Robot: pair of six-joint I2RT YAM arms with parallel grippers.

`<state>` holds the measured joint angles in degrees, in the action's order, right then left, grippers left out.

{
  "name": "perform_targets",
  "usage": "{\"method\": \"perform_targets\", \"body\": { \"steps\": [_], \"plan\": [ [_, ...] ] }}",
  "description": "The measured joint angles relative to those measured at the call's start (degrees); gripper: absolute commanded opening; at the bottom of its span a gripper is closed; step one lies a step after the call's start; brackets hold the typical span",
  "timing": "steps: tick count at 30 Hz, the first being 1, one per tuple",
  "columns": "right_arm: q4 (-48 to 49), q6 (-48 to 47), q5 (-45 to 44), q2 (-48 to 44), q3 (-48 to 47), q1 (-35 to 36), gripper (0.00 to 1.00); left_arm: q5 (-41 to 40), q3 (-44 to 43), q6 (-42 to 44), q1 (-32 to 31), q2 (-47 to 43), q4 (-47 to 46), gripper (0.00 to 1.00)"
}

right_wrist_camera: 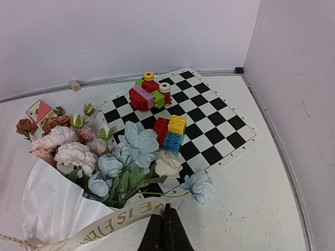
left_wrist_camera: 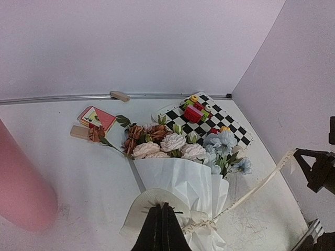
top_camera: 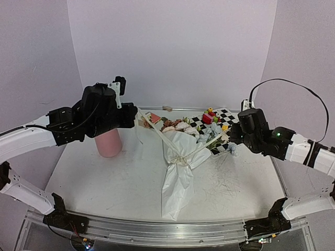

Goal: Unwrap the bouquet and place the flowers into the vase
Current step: Untie the ribbon from the wrapping paper.

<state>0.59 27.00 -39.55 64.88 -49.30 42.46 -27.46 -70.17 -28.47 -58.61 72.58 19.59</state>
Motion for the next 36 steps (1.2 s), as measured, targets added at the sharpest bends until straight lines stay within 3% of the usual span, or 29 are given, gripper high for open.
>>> {"method": "perform_targets", "body": {
  "steps": [36],
  "plan": [
    [-2.17, -9.12, 11.52, 0.97, -14.74, 0.00, 0.00, -1.23, 0.01, 0.22, 0.00, -0.75, 0.02, 0.03]
  ]
}}
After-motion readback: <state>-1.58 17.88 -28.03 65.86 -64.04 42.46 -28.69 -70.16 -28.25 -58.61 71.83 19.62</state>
